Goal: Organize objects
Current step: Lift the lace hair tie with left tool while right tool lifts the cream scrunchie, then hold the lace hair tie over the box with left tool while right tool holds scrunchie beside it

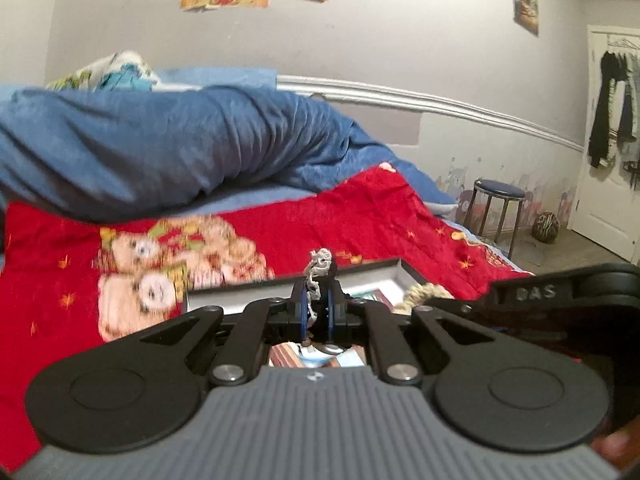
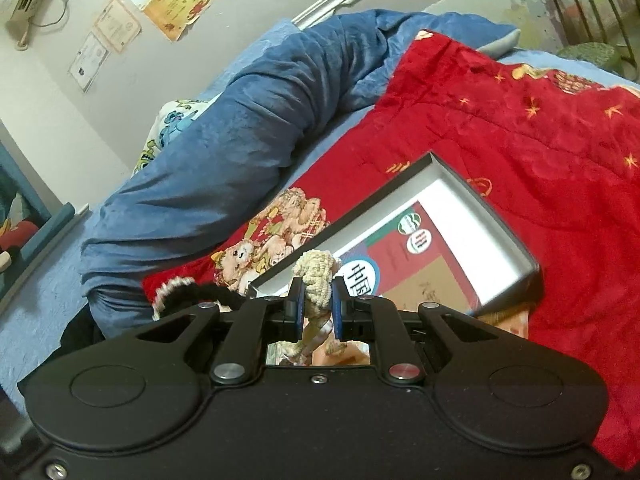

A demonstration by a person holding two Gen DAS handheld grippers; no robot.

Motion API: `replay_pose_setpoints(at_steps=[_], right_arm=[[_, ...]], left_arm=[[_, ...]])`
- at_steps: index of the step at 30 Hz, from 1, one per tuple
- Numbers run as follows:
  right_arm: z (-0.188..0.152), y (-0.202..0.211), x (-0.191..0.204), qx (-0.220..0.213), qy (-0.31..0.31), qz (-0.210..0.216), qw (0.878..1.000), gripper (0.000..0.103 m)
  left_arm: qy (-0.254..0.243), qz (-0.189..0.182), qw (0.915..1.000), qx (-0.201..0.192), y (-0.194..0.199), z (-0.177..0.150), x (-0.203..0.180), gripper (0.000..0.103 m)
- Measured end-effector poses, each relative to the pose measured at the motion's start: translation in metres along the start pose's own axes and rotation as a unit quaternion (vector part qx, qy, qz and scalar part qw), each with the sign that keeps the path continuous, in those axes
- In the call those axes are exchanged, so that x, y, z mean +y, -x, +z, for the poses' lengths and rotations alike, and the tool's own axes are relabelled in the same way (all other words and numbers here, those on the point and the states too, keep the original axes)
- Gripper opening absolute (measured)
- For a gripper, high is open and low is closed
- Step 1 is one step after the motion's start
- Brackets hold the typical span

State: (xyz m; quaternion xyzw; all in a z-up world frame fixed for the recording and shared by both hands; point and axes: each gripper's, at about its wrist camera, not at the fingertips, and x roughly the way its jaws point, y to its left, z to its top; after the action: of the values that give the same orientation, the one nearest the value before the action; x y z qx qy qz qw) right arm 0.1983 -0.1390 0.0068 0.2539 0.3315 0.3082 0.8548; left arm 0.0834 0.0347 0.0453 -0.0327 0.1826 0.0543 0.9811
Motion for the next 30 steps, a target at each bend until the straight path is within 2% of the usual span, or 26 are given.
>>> replay_pose_setpoints(at_steps=[4, 9, 13, 17, 21, 30], right_arm=[[0.004, -0.010, -0.002, 0.001, 0.006, -0.009, 1.000, 0.014], [0.011, -0.032, -0.002, -0.004, 0.033, -0.031, 0.999, 0.014], [0.019, -0.052, -0.008, -0.020, 0.045, -0.050, 0.998, 0.014], [0.019, -0.067, -0.024, -0.030, 0.034, -0.060, 0.997, 0.014], [0.018, -0.076, -0.036, -0.023, 0.023, -0.075, 0.997, 0.014], [0.016, -0.080, -0.044, -0.022, 0.017, -0.083, 0.996, 0.014]], left_arm=[[0.015, -0.014, 0.9996, 0.017, -0.018, 0.008, 0.011, 0.012], [0.001, -0.017, 0.9993, 0.034, -0.049, 0.006, 0.007, 0.012], [0.025, -0.024, 0.9976, 0.060, -0.068, -0.005, 0.004, 0.012], [0.006, -0.038, 0.9952, 0.089, -0.083, -0.021, -0.001, 0.012], [0.011, -0.046, 0.9942, 0.096, -0.094, -0.023, -0.003, 0.012], [0.019, -0.033, 0.9934, 0.108, -0.115, -0.026, -0.004, 0.012]])
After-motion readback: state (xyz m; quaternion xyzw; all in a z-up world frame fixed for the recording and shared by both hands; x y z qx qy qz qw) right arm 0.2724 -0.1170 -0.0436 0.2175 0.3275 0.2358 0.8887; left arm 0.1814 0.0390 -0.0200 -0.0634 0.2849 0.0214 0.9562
